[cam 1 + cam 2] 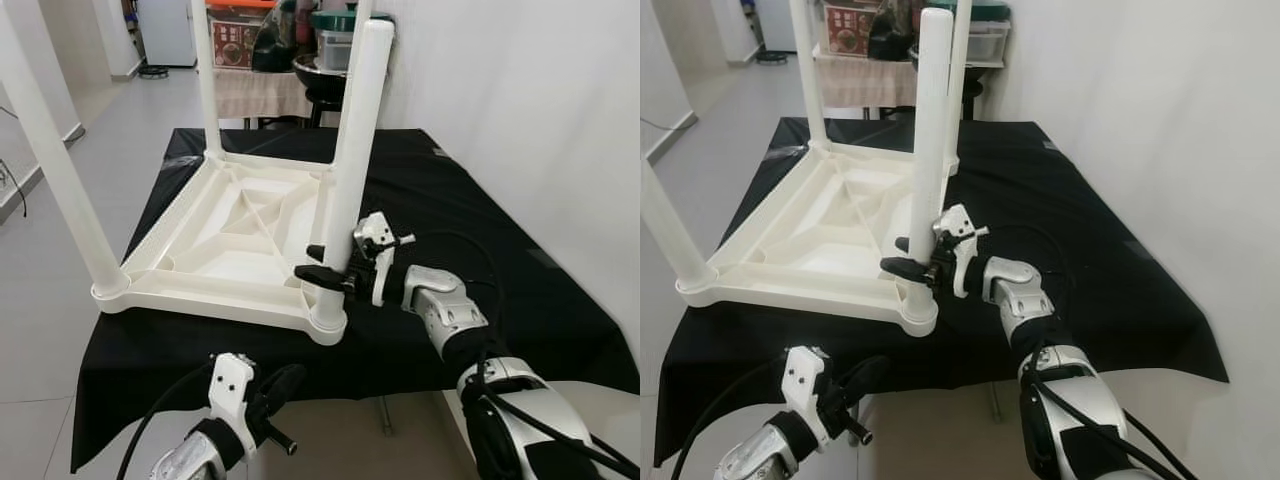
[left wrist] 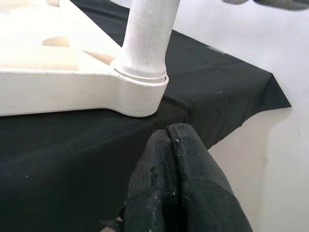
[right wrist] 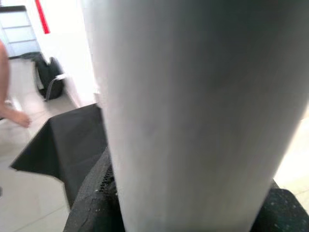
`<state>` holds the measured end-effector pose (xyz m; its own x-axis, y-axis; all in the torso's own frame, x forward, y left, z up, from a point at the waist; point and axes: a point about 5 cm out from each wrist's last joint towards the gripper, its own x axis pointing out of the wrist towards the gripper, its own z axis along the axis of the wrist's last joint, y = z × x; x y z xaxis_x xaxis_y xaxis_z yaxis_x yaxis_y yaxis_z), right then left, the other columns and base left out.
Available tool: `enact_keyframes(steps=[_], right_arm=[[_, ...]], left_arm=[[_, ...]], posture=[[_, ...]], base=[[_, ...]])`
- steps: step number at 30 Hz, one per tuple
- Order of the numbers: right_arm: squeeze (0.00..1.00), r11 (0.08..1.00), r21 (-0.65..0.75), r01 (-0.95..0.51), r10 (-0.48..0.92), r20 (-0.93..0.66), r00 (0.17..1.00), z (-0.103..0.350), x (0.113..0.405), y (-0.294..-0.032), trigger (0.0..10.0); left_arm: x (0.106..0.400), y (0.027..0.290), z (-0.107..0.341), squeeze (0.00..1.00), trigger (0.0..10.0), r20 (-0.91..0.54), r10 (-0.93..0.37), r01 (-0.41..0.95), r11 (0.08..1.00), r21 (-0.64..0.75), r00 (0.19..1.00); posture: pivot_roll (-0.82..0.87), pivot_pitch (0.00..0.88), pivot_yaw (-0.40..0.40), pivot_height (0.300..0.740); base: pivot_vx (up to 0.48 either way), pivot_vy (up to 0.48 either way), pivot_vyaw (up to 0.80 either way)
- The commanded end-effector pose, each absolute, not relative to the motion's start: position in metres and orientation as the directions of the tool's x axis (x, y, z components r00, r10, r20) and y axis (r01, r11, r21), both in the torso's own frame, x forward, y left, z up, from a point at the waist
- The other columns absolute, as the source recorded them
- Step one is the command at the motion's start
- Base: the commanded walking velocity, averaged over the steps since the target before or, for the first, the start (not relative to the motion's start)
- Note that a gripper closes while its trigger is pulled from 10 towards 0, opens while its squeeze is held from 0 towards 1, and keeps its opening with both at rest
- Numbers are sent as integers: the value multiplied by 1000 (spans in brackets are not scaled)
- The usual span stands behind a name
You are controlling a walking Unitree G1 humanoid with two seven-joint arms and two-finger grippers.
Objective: Building children table
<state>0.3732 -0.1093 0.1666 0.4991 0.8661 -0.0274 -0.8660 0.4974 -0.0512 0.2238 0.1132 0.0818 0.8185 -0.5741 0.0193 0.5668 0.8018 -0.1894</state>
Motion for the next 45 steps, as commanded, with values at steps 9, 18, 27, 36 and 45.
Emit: enact_keyframes(steps=[9,18,27,36,45], right_arm=[[0,979,87,-184,198,-215,956,80,326,-112,0],[0,947,73,-312,321,-198,926,78,315,-78,0],[1000,821,85,-565,569,-35,821,124,336,-64,10000],[0,448,-88,-890,892,-17,451,163,356,-98,10000],[0,467,-24,-884,884,11,467,182,375,-112,0]], left_arm=[[217,120,81,0,10000,3,-576,566,803,-184,818],[220,119,80,0,10000,1,-583,573,799,-186,813],[223,117,81,0,10000,7,-571,563,807,-180,821],[229,111,81,0,10000,16,-571,564,804,-186,820],[231,108,80,0,10000,17,-578,571,801,-182,816]], posture=[[70,0,-75,740],[62,0,-82,740],[71,0,-90,740],[93,0,-118,740],[98,0,-113,740]], base=[[0,0,0],[0,0,0],[0,0,0],[0,0,0],[0,0,0]])
